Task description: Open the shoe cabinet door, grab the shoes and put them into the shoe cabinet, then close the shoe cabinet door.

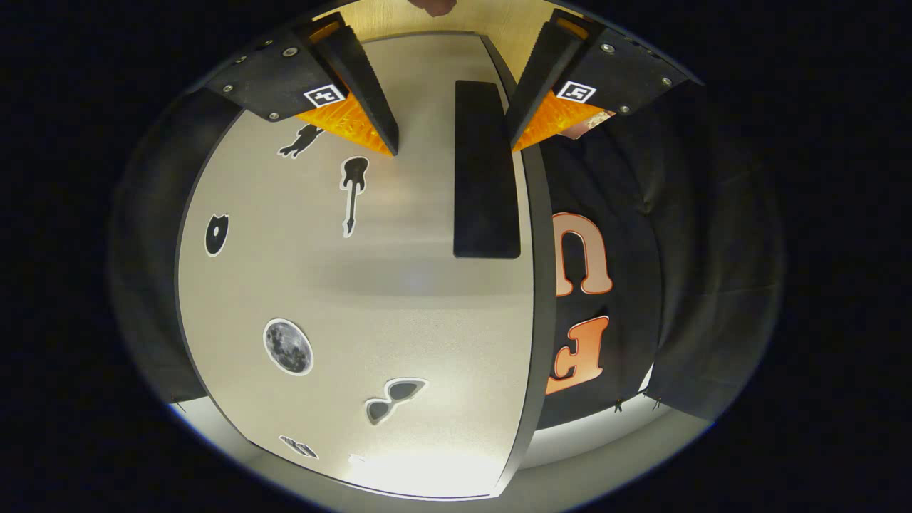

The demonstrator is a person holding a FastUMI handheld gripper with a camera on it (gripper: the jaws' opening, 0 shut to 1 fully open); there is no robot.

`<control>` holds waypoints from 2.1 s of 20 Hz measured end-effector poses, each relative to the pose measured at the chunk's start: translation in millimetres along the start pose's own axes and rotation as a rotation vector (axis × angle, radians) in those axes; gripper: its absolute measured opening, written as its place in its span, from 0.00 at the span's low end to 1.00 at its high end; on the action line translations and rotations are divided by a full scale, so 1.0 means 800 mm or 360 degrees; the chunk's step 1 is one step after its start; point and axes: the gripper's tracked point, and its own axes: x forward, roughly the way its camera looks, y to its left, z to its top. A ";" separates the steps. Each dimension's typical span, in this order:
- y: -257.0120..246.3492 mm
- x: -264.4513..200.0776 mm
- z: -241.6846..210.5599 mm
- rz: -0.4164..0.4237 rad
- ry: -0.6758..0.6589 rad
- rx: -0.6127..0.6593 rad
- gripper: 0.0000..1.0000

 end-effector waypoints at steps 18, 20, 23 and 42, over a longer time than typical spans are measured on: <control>0.008 -0.081 0.012 0.0030 -0.0072 -0.0062 0.93; 0.008 -0.111 0.016 0.0016 -0.0092 -0.0066 0.93; 0.003 -0.155 0.017 -0.0004 -0.0101 -0.0057 0.93; -0.065 -0.359 0.041 -0.0019 -0.0162 -0.0092 0.93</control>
